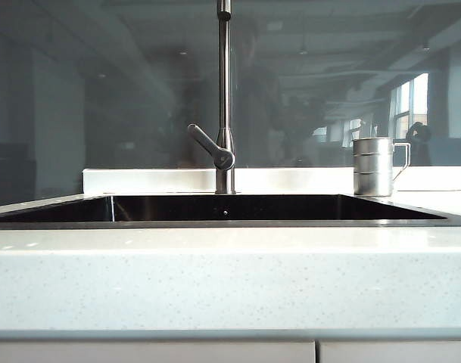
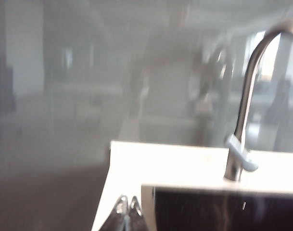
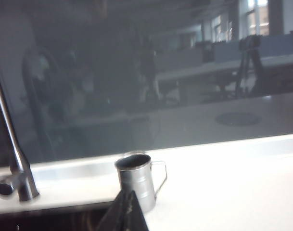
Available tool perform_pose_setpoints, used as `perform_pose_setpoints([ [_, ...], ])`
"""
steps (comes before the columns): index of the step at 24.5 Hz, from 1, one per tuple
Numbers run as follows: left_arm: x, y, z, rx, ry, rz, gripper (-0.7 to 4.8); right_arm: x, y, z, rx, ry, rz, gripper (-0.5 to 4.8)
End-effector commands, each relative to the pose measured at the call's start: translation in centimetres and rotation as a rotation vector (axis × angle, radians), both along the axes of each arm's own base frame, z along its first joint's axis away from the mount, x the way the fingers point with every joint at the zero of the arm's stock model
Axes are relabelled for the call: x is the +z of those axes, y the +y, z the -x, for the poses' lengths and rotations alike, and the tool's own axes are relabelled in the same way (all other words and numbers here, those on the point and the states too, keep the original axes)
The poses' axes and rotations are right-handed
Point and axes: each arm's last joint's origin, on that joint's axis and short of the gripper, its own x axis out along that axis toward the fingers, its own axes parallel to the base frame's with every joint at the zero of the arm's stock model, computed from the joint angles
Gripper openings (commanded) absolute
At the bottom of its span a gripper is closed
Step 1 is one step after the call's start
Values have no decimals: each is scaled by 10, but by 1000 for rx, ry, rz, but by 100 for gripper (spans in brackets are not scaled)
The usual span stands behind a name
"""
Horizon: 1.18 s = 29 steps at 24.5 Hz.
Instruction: Pick up the mug next to the sink, go to the faucet to get some water, pour the water into the sink, and finally put the mug back to its place.
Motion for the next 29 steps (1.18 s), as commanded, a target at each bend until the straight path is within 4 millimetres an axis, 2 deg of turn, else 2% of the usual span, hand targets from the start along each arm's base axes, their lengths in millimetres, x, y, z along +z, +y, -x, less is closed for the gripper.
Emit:
perform_pose_setpoints([
  [1,-1,-1,-21,-15,-2,-2,-4,6,-10,-54,82,-2,55,-6],
  [2,-3,-1,-31,-19,4,-7,-4,-2,-18,-81,86,28,61,-6],
  [3,-5,-1,-37,-17,5,-10,-4,-6,-22,-92,82,36,61,-6],
  [4,-9,-1,-50,-25,6,-11,-4,-19,-30,-118,67,51,58,-5],
  [5,-11,-1,-56,-32,14,-12,-4,-25,-35,-128,57,52,63,-5],
  [6,-15,-2,-70,-57,44,-13,-4,-40,-44,-150,82,52,91,-5],
  [7,-17,-3,-81,-69,67,-16,-4,-48,-46,-163,108,51,99,-1],
  [10,-25,-6,-131,-176,119,-38,-4,-76,-58,-212,135,85,97,105],
  [11,-26,-7,-139,-198,119,-43,-4,-80,-60,-220,145,91,97,117],
  [12,-31,-8,-159,-210,120,-38,-4,-85,-62,-233,157,94,110,119],
  [15,-40,-11,-194,-236,121,10,-4,-98,-65,-259,153,101,163,127],
  [18,-47,-12,-219,-260,108,22,-4,-105,-69,-277,152,95,171,159],
  [23,-50,-12,-237,-276,102,23,-4,-110,-73,-298,151,77,176,159],
  [29,-51,-12,-240,-276,101,22,-4,-110,-76,-315,153,102,169,159],
])
